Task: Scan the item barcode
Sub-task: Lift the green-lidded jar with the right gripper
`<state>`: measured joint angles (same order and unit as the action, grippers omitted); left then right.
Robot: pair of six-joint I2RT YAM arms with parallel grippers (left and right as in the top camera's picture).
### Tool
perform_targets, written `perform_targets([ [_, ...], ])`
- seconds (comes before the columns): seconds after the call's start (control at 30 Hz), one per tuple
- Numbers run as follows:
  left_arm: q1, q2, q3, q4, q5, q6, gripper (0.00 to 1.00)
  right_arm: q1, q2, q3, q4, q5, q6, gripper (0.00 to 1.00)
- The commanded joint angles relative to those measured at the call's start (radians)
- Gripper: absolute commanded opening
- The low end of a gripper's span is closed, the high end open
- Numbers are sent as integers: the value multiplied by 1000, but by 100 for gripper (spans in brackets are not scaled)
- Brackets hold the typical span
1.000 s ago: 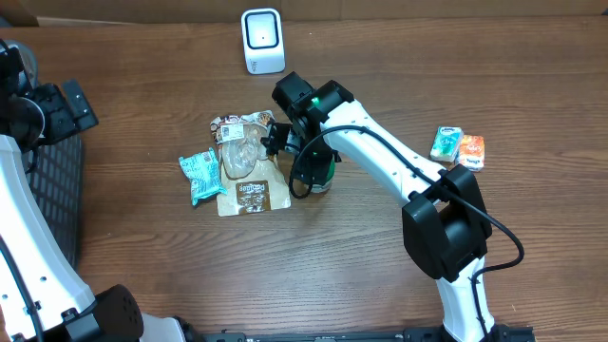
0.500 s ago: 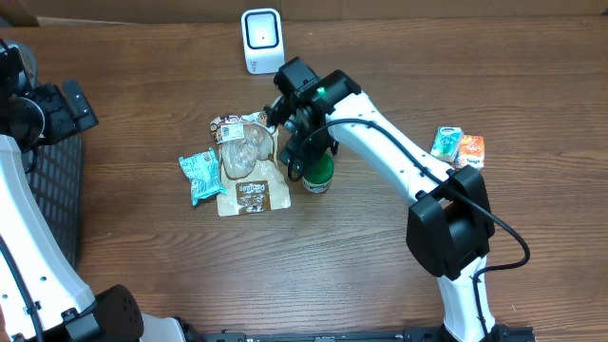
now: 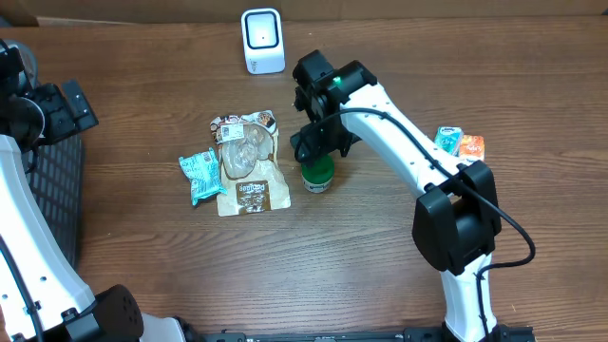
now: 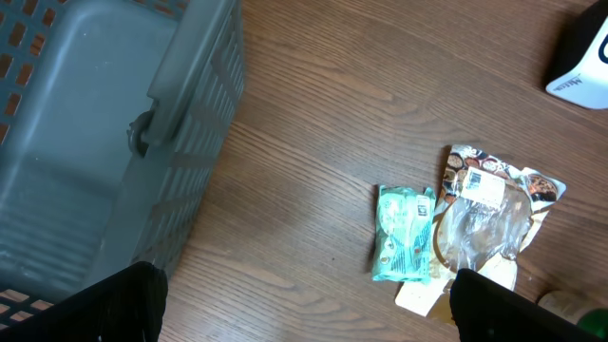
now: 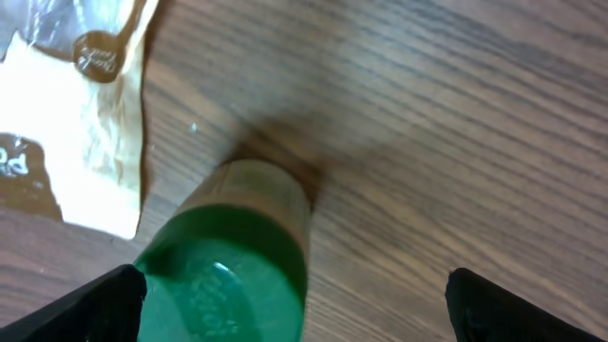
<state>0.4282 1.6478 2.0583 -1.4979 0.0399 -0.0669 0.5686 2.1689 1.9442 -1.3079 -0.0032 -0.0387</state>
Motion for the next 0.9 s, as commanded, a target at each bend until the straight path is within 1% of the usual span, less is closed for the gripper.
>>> perform_targets([
  [0.0,3,2,18,-1,-6,23,100,40,-8,-2,0,-13,-42,99],
  [0.2,3,2,18,-1,-6,23,100,78,-23,-2,-18,-14,-107,98],
  [0.5,3,2,18,-1,-6,23,100,76,-123,-2,-24,-14,-109,99],
  [0.63,3,2,18,-1,-6,23,100,76,-129,-4,-40,-14,-111,99],
  [0.87,3,2,18,-1,-6,23,100,76,-128,-82,23,-29,-150,98],
])
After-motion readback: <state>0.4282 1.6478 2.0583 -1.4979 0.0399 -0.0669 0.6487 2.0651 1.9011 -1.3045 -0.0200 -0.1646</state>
